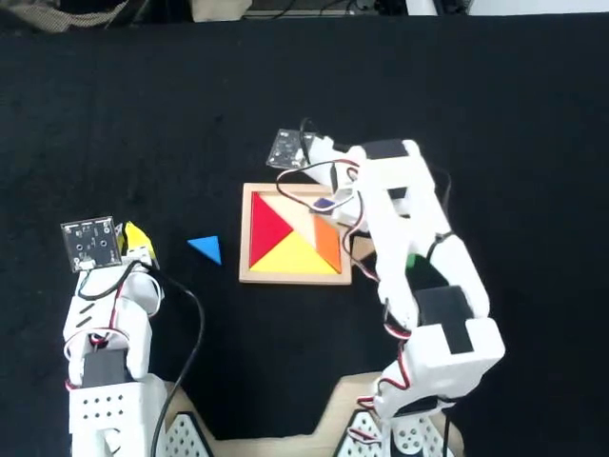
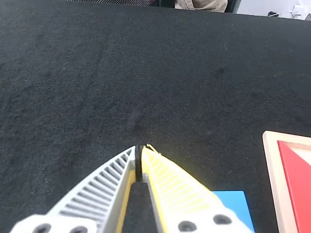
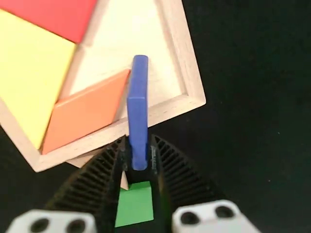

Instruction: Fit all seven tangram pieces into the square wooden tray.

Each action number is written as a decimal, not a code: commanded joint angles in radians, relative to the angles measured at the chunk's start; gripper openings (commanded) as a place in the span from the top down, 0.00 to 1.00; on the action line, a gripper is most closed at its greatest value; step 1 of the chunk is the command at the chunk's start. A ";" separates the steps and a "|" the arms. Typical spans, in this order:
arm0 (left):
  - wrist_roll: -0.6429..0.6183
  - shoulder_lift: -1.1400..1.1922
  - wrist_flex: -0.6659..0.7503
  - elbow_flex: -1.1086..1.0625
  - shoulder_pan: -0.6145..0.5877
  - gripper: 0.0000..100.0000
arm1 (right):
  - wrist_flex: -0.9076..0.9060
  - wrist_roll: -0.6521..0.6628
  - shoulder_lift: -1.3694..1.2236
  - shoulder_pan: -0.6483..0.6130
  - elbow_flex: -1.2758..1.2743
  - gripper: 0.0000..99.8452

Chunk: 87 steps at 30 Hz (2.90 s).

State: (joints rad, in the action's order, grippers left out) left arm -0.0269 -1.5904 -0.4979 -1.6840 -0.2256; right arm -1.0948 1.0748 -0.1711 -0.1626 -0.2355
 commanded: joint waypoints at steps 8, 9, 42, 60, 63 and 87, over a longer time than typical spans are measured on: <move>0.008 -0.008 0.021 0.001 0.013 0.97 | 0.002 -0.245 -0.183 -0.021 0.242 0.97; 0.008 -0.008 0.021 0.001 0.015 0.97 | -0.018 -0.264 -0.206 -0.021 0.268 0.97; 0.008 -0.008 0.021 0.001 0.018 0.97 | -0.348 -0.374 -0.552 0.008 0.874 0.98; 0.008 -0.008 0.021 0.001 0.018 0.97 | -0.489 -0.367 -0.565 -0.021 0.869 0.99; 0.008 -0.008 0.021 0.001 0.018 0.97 | -0.535 -0.367 -0.567 -0.043 0.865 0.99; 0.032 -0.008 0.020 -0.001 0.019 0.97 | -0.318 -0.381 -0.641 -0.167 0.995 0.99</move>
State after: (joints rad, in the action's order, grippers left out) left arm -0.0069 -1.5904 -0.4979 -1.6840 -0.2163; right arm -1.4339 0.6989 -0.8124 -0.3330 0.7127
